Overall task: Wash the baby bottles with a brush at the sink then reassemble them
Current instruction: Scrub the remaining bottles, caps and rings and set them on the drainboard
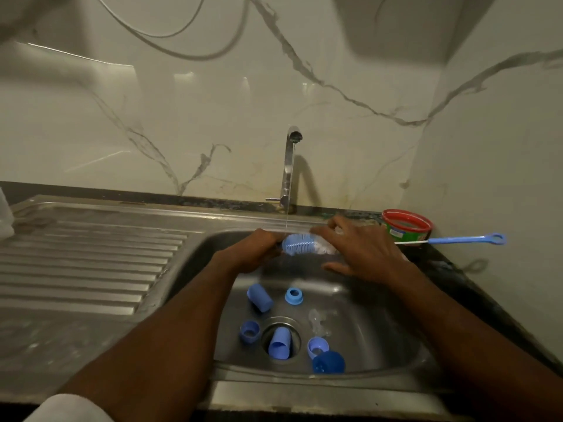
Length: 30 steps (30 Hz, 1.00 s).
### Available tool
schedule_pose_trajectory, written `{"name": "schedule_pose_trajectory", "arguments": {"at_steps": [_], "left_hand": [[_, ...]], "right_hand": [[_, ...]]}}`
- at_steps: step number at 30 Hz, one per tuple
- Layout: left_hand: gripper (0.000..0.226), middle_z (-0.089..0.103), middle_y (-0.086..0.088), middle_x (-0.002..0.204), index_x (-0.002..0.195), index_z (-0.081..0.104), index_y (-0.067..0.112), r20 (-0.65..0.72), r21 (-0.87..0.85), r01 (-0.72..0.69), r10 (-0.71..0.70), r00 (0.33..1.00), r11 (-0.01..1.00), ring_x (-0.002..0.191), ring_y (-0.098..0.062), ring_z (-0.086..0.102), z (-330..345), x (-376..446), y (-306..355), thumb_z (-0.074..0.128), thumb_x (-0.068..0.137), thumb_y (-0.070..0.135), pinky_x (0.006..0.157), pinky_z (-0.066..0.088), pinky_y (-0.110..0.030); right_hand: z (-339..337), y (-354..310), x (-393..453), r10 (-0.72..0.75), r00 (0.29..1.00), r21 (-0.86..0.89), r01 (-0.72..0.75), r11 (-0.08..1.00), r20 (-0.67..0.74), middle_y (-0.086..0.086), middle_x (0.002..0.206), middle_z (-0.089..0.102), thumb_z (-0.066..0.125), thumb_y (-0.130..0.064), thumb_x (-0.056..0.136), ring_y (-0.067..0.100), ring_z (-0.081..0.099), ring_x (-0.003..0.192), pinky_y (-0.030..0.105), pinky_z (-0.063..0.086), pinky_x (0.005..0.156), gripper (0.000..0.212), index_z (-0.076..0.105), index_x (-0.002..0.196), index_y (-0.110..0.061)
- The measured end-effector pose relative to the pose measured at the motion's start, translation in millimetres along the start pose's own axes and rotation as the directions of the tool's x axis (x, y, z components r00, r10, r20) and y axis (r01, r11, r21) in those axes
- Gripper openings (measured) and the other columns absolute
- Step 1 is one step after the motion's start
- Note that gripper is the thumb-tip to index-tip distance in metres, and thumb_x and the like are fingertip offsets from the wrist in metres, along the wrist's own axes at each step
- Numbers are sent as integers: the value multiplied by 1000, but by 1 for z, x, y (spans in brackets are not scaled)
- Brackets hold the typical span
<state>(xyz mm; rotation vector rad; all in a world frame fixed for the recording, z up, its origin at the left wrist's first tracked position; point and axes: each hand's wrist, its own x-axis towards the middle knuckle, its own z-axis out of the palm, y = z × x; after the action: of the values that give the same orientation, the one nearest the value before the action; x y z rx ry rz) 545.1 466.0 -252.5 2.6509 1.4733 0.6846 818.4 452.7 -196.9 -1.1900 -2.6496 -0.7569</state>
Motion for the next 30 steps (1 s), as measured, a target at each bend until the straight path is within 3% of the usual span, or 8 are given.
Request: {"name": "schedule_pose_trajectory", "arguments": {"at_steps": [3,8,13,16,19,25,28,30], "left_hand": [[31,65,-2,125,129,60,19,-14,-5,-19,19,1000,1000,107,-6,57,-3,-1,0,64,99,25,94,47,-28],[27,74,1,110,118,70,21,-157,117,41,-22,987,992,97,-10,67,-9,1,1,70,94,33,92,54,-36],[34,71,-2,117,125,65,21,-191,264,9,43,981,965,104,-16,66,-2,5,14,68,95,35,93,50,-30],[33,70,-3,119,125,64,21,-166,200,73,-40,985,977,106,-15,65,3,9,10,67,96,36,96,51,-35],[33,65,-2,123,127,60,24,-76,146,129,-119,990,981,109,-15,62,4,3,0,63,97,36,98,51,-37],[23,70,0,111,118,66,23,-40,169,76,-70,997,983,93,-8,60,-2,0,-1,66,96,30,86,50,-27],[23,72,2,109,116,69,24,-133,213,84,-56,990,973,90,-3,59,-8,-2,-1,69,95,32,83,43,-22],[27,74,3,111,119,70,25,-194,194,47,-9,981,980,95,-6,64,-12,-2,2,71,93,33,87,47,-25]], "right_hand": [[7,-6,5,-42,999,-146,41,988,-9,2,130,59,59,-51,96,21,63,100,31,48,71,53,43,145,-37],[-5,-17,8,201,979,142,-205,968,47,-7,87,67,40,-57,103,12,65,81,29,45,69,36,66,104,-33],[-35,-21,20,288,633,549,-771,324,719,5,87,66,60,-41,100,12,58,70,22,45,58,27,62,103,-14],[-22,-15,14,341,865,483,-492,724,368,0,98,73,56,-54,98,14,65,88,29,49,78,37,67,113,-22],[-9,-9,5,65,996,199,-77,977,66,-4,135,57,57,-68,90,17,57,113,36,43,89,61,45,143,-40],[-5,-20,8,-39,998,-191,28,981,-54,-3,99,69,56,-42,101,15,59,75,27,40,61,30,58,130,-34],[-8,-27,11,105,993,142,-112,984,56,-8,80,64,47,-52,102,10,57,70,28,41,61,30,67,110,-31],[-16,-22,13,286,889,563,-450,694,357,-7,74,65,54,-46,101,7,57,65,23,41,57,25,66,103,-25]]}}
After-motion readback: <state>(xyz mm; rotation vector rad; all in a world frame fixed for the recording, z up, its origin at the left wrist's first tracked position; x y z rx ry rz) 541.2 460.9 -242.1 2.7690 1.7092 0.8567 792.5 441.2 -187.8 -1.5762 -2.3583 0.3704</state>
